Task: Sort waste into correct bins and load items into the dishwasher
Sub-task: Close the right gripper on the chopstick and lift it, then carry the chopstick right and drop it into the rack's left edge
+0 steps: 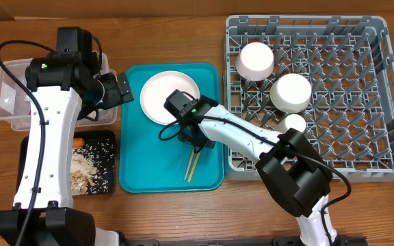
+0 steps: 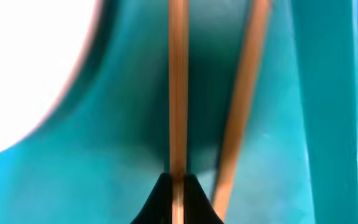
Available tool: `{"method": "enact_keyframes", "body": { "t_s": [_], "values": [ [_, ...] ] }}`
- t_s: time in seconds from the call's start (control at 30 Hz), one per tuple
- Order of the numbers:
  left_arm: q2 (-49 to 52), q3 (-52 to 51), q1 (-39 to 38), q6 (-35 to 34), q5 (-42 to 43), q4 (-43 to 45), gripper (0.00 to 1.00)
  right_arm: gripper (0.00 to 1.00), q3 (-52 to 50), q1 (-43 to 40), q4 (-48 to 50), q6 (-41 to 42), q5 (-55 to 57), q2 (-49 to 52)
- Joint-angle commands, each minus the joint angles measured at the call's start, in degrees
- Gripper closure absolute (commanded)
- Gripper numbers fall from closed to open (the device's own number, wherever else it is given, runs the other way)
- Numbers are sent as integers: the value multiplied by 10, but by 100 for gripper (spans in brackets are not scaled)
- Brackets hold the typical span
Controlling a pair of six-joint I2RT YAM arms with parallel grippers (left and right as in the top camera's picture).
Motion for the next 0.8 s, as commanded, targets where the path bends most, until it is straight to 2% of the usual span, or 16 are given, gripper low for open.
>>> {"method": "enact_keyframes", "body": {
  "t_s": [0.0,0.4,0.57,0.77],
  "values": [
    [1,2,-4,7,-7,1,0,96,35,-3,2,-73,-6,-23],
    [1,2,-4,7,-7,1,0,96,47,-34,-9,-175,-23,-152],
    [1,2,-4,7,-7,1,0,96,47,-67,-56,-239,-20,-198],
    [1,2,-4,7,-7,1,1,96,46,-118,-108,-284,-20,-204]
  ]
}}
